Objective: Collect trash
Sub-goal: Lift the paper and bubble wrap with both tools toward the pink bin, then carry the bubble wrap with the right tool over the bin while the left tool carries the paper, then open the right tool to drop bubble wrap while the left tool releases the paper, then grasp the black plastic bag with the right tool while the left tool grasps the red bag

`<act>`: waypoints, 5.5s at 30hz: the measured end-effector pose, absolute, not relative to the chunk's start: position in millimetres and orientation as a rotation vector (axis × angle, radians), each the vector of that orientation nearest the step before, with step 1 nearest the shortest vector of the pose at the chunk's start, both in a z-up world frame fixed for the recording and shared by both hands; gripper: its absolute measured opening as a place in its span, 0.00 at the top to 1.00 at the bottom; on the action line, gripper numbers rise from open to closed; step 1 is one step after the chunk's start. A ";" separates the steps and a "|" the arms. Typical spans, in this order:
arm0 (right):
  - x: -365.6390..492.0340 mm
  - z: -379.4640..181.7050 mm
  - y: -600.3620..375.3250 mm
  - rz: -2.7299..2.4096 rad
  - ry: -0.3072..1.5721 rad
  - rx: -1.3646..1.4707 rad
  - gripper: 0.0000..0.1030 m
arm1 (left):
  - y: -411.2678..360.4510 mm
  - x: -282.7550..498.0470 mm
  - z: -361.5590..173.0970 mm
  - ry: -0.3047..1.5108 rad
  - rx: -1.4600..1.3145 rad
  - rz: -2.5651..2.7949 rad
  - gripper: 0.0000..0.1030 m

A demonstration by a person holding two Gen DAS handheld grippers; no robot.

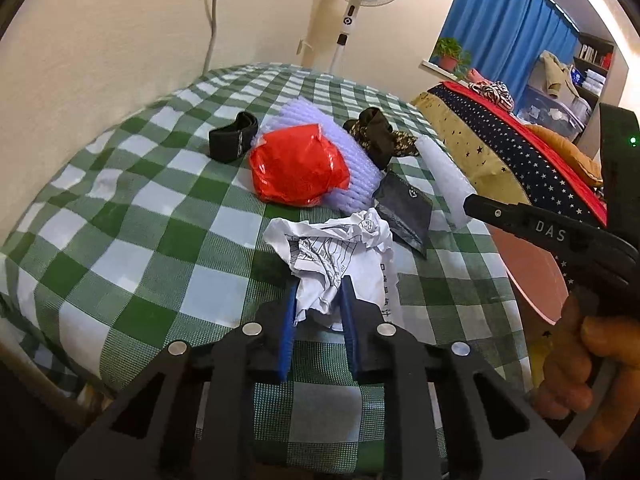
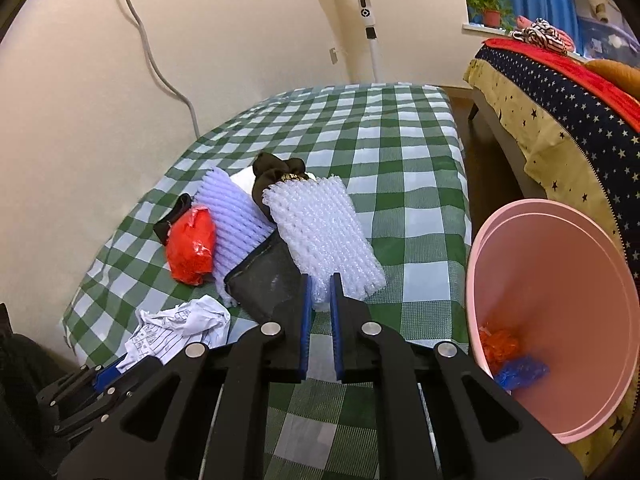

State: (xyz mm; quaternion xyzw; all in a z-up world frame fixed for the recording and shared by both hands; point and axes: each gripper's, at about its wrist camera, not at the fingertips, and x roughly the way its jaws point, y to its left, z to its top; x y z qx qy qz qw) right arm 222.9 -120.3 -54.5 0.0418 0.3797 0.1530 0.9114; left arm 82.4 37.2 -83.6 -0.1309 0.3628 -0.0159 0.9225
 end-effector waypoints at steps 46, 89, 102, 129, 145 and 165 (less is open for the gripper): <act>152.6 48.1 -253.8 0.167 0.617 0.234 0.91 | -45.0 76.1 11.4 0.559 -0.139 -0.148 0.81; 180.3 14.3 -310.4 -0.083 0.609 0.335 0.91 | -141.8 152.8 -16.1 0.555 -0.046 -0.321 0.81; 182.2 8.4 -320.2 -0.125 0.615 0.353 0.91 | -155.4 166.6 -29.0 0.576 -0.025 -0.347 0.81; 185.6 1.4 -328.6 -0.170 0.636 0.357 0.91 | -167.1 185.7 -41.2 0.610 -0.029 -0.412 0.81; 181.9 2.5 -334.1 -0.211 0.622 0.369 0.63 | -166.8 191.9 -51.5 0.665 -0.072 -0.462 0.59; 172.1 10.7 -268.9 -0.021 0.591 0.287 0.63 | -72.2 137.7 -13.0 0.552 -0.132 -0.278 0.63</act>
